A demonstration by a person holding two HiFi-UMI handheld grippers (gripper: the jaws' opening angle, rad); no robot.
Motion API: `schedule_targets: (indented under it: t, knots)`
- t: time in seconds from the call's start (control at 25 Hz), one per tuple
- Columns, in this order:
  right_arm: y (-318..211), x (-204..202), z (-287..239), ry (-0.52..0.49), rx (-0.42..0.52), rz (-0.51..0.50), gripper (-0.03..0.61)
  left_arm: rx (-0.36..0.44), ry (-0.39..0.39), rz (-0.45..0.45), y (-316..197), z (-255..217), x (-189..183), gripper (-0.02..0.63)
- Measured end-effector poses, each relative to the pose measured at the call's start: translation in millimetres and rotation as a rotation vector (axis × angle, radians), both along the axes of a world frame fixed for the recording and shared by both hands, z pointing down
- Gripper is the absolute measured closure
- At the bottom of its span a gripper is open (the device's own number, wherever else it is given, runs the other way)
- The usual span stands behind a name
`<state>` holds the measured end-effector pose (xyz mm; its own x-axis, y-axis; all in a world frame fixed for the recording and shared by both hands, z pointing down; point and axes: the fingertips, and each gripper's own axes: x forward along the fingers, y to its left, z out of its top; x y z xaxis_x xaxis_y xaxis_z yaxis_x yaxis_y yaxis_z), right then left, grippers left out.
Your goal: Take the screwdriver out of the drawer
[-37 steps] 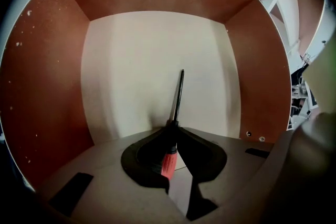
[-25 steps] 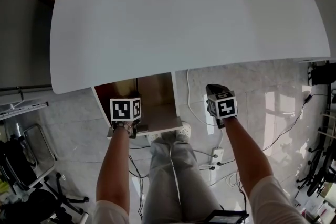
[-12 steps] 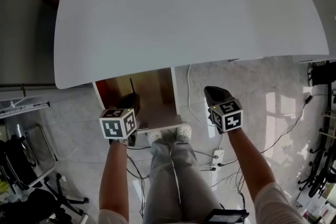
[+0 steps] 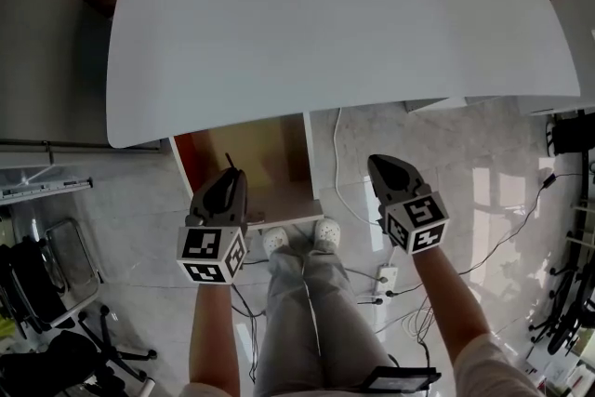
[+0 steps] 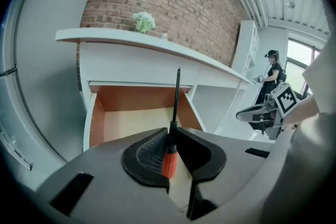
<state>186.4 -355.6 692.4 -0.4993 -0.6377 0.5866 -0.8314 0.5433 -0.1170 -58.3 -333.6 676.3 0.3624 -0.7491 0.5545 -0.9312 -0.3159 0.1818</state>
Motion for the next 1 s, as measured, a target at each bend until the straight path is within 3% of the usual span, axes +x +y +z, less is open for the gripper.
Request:
schedule_targets:
  t: [0.4,1.0]
  knots:
    - [11,-12,-96,-0.04,0.073,-0.048,0.558,0.103,0.0,0.01,14,-85,10,0.554]
    - [18,-13,-249,-0.12,0.192,-0.012,0.558,0.195,0.037,-0.046,30,-214,2,0.554]
